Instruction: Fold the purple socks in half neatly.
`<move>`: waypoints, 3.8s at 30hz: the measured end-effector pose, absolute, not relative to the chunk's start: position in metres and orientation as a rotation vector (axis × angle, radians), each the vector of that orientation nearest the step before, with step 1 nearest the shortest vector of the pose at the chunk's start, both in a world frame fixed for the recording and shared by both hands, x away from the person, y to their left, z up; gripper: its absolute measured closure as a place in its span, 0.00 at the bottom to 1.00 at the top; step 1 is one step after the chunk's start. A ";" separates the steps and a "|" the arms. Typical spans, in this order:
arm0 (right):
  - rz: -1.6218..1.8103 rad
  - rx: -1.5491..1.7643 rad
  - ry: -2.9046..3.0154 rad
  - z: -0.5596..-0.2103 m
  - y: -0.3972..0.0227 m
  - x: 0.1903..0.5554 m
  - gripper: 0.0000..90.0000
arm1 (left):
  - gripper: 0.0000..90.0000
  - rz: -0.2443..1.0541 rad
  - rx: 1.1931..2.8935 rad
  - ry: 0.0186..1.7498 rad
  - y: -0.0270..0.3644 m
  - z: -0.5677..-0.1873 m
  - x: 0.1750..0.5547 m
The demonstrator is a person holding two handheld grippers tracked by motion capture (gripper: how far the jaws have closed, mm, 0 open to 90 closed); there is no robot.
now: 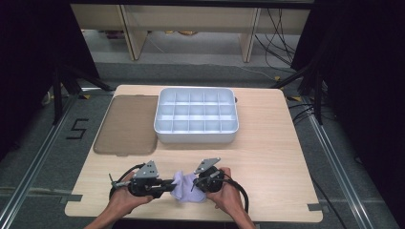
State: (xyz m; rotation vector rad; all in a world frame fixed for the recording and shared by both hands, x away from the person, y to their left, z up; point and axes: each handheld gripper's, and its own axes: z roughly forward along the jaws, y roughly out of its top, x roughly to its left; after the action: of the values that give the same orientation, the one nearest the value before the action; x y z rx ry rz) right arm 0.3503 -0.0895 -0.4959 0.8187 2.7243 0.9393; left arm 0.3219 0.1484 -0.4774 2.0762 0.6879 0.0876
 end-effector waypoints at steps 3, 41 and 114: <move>0.947 0.802 2.735 -0.495 -0.091 0.351 0.97 | 0.89 0.095 2.095 0.670 0.142 -0.477 0.325; 0.987 0.937 2.681 -0.490 -0.116 0.355 0.96 | 0.71 0.009 2.210 0.650 0.094 -0.495 0.343; 0.916 0.959 2.701 -0.486 -0.116 0.337 0.98 | 0.97 0.079 2.222 0.540 0.116 -0.500 0.320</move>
State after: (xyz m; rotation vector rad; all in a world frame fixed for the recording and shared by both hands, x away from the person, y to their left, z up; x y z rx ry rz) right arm 0.3373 -0.1165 -0.4865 0.9595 2.7013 0.9161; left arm 0.3198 0.1158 -0.5002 2.2224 0.5395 0.0787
